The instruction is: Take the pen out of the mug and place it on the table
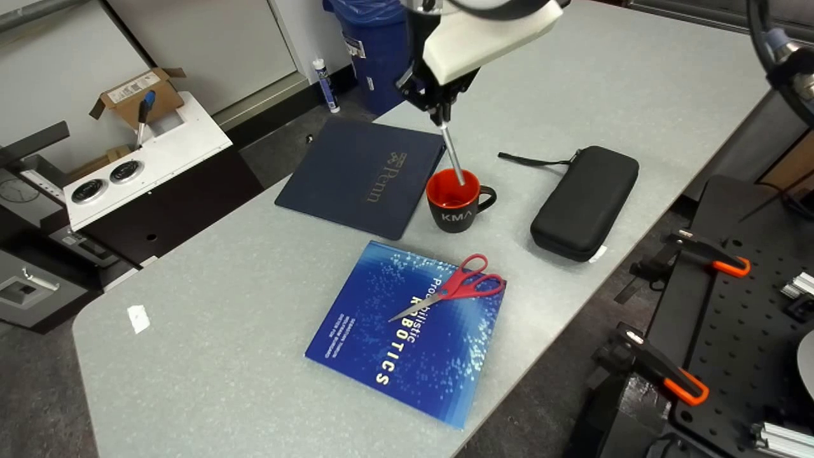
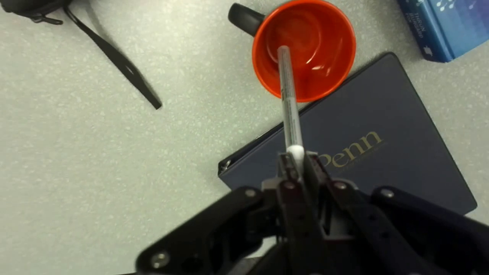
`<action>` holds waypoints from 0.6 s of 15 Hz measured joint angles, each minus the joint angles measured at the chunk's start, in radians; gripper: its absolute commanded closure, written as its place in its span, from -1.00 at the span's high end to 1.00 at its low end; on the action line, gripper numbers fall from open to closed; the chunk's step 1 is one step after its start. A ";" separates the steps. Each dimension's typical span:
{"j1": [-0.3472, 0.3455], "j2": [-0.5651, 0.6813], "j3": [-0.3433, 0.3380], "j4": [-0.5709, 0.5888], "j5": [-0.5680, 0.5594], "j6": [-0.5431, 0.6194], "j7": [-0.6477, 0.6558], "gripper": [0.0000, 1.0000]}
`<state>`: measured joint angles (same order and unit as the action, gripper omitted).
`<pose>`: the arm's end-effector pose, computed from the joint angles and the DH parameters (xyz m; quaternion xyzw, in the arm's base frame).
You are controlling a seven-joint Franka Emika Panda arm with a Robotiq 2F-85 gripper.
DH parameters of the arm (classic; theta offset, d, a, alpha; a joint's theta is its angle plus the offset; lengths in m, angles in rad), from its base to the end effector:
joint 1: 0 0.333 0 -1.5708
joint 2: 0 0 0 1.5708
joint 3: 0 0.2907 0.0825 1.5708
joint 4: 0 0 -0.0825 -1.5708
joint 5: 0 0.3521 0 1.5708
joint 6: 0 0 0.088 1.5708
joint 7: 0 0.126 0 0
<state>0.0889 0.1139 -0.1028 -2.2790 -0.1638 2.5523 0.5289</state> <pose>0.5219 -0.0068 0.3005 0.9742 -0.2037 0.0911 0.0345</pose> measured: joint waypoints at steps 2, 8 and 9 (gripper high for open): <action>-0.033 -0.078 -0.009 -0.037 -0.001 -0.019 0.000 -0.95; -0.167 -0.135 -0.041 -0.055 -0.003 -0.123 -0.002 -0.95; -0.179 -0.114 -0.042 -0.051 -0.003 -0.128 -0.001 -0.95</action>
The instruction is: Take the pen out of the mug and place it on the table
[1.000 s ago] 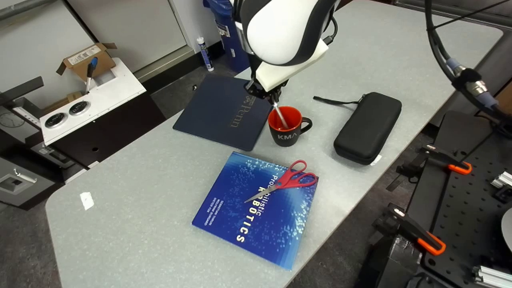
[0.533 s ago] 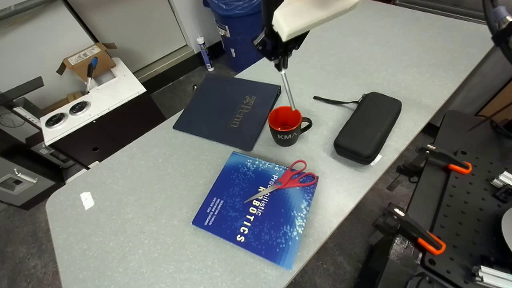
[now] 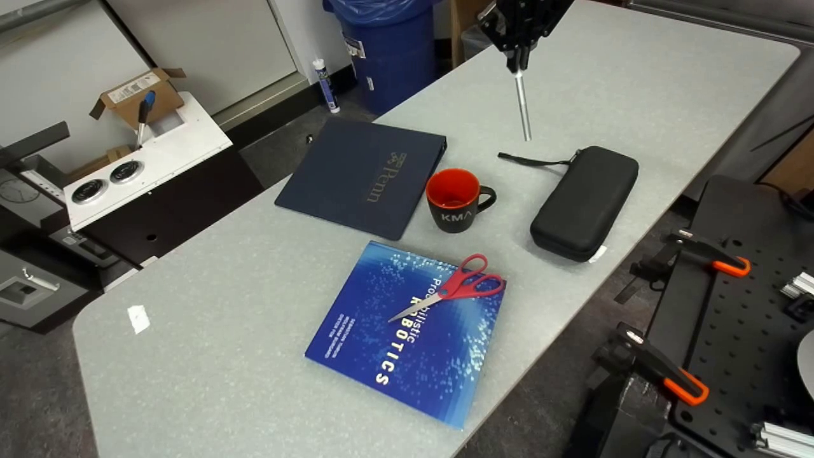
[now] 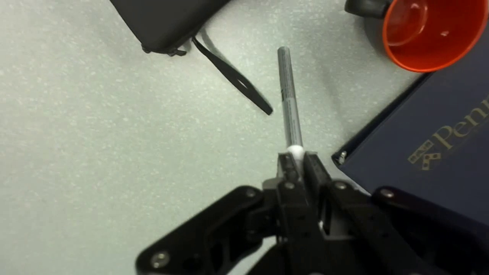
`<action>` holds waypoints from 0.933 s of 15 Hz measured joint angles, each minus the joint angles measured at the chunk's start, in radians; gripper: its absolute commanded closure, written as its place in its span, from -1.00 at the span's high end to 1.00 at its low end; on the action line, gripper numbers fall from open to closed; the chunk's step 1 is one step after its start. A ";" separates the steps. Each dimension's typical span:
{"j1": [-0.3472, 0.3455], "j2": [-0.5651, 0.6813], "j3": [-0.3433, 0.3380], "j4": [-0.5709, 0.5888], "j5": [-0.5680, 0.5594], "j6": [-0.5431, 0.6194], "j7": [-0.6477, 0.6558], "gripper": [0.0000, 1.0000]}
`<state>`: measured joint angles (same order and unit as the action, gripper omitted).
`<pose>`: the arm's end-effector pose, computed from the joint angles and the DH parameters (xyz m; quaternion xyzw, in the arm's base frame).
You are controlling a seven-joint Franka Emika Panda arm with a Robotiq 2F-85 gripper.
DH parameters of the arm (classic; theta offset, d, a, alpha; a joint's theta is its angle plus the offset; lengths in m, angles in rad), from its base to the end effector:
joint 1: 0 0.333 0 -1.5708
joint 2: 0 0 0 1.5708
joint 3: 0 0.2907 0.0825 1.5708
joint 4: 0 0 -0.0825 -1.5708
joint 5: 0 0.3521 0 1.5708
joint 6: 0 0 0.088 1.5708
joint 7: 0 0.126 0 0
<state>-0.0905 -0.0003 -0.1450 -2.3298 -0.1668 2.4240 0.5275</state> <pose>0.4801 -0.1180 0.3244 0.9462 -0.3148 0.0550 0.0502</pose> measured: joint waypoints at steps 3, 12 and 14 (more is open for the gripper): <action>-0.013 0.113 -0.004 0.043 -0.002 -0.002 0.013 -0.95; 0.001 0.475 -0.022 0.315 0.027 -0.002 0.039 -0.29; 0.006 0.513 -0.025 0.359 0.040 -0.002 0.039 -0.13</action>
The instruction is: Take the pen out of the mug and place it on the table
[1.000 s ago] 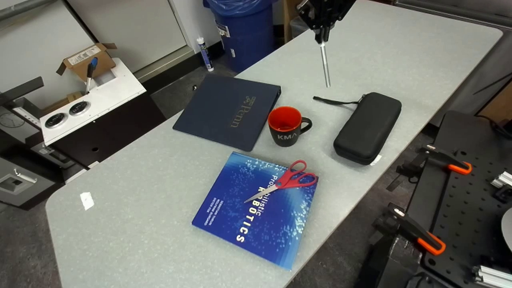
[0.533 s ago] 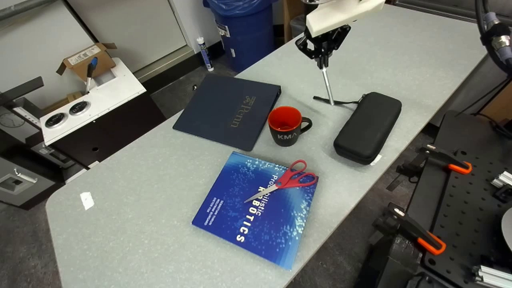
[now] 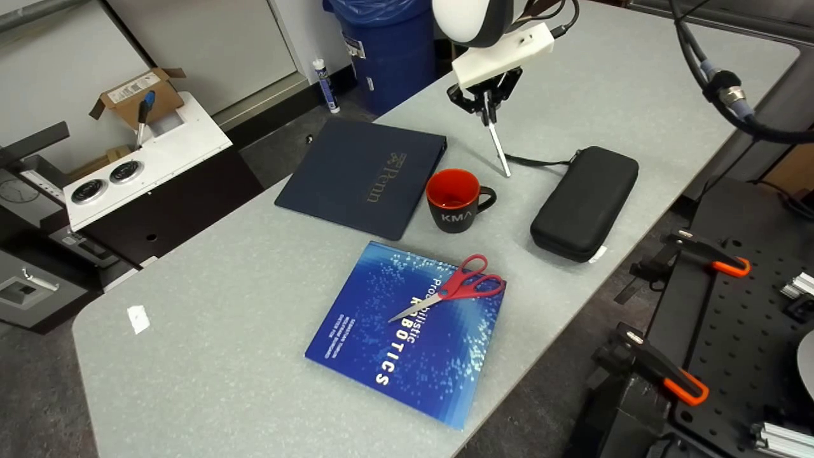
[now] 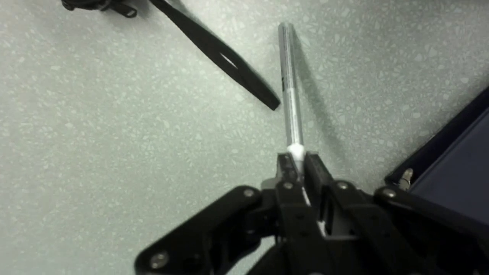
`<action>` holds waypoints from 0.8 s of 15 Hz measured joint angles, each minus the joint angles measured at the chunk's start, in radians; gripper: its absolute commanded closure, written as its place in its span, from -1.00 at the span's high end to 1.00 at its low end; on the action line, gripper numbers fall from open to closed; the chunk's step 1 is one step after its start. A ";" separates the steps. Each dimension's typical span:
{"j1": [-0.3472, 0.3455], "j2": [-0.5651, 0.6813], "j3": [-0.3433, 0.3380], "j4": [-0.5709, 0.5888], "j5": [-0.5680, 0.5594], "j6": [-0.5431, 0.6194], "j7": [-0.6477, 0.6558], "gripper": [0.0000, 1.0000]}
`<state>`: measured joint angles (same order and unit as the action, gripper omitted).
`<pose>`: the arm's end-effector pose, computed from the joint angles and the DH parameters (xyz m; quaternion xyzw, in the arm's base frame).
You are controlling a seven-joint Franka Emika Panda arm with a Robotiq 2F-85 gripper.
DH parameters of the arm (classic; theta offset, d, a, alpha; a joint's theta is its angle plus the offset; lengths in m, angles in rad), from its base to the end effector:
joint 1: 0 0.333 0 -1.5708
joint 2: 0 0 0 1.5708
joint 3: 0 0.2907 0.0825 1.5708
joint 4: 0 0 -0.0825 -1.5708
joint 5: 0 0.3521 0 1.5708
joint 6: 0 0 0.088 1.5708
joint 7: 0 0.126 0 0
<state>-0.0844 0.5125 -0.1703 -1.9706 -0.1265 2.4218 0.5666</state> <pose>0.5575 -0.1467 0.1911 0.9351 -0.3437 -0.0155 0.0856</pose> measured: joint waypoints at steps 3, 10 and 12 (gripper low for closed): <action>0.006 0.034 -0.001 0.042 0.020 -0.001 0.000 0.32; 0.012 0.050 -0.001 0.083 0.046 -0.001 0.000 1.00; 0.012 0.050 -0.001 0.088 0.050 -0.006 0.000 1.00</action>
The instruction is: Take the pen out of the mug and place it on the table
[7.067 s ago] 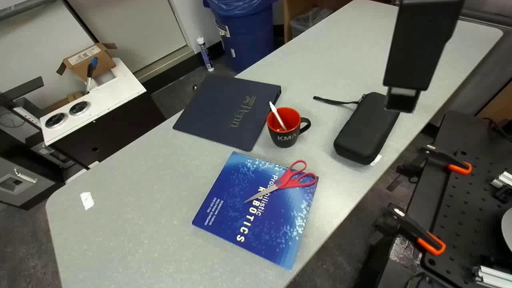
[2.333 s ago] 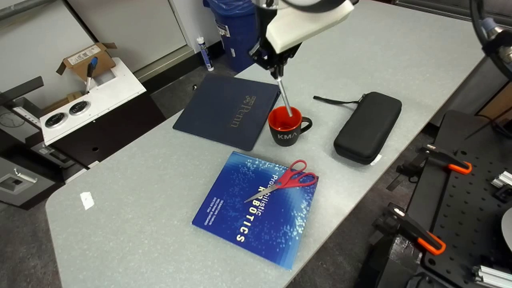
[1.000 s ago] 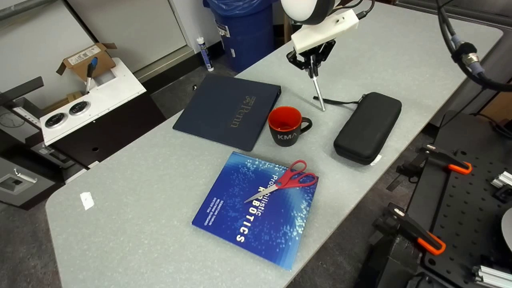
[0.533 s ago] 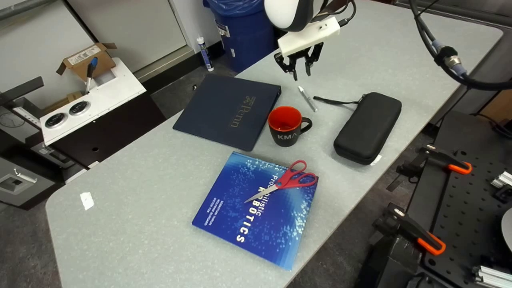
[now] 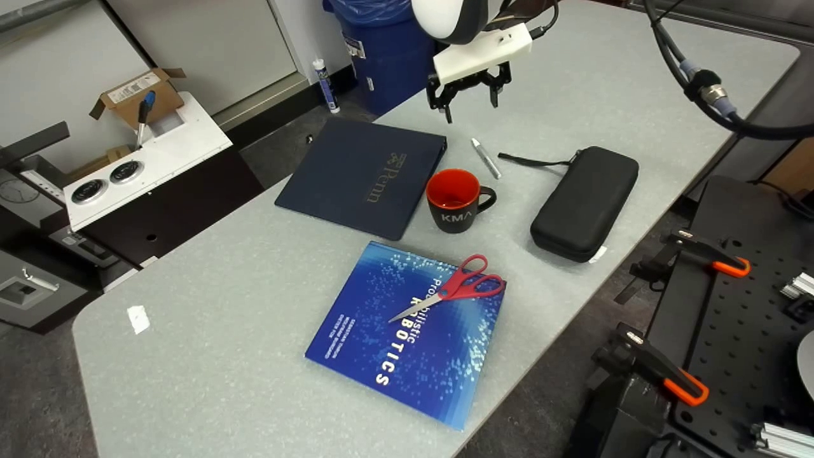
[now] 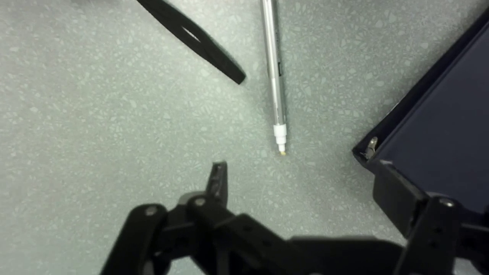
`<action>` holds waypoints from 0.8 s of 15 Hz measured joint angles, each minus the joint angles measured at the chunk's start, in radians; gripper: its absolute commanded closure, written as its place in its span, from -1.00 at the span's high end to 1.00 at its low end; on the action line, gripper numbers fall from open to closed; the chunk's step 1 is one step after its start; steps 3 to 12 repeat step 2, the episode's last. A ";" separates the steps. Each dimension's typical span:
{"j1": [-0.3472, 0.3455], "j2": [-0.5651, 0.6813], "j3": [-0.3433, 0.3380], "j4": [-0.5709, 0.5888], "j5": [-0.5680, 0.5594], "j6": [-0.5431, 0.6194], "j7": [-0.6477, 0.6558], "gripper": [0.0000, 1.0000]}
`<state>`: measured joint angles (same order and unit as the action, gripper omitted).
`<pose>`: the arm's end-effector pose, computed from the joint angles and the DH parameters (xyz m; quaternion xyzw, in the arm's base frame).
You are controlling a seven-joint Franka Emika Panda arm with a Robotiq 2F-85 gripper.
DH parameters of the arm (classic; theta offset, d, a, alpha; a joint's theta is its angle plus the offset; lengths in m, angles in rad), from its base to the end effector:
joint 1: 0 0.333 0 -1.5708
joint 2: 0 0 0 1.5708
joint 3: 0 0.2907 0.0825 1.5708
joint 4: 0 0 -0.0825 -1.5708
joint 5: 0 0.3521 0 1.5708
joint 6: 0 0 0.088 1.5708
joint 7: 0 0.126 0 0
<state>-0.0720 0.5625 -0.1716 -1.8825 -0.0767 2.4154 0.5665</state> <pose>0.5821 -0.1431 0.1939 0.9322 -0.3547 -0.0003 0.0718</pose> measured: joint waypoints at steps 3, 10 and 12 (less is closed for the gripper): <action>0.000 0.000 0.000 0.004 0.003 -0.009 0.000 1.00; 0.000 0.000 0.000 0.004 0.003 -0.009 0.000 1.00; 0.000 0.000 0.000 0.004 0.003 -0.009 0.000 1.00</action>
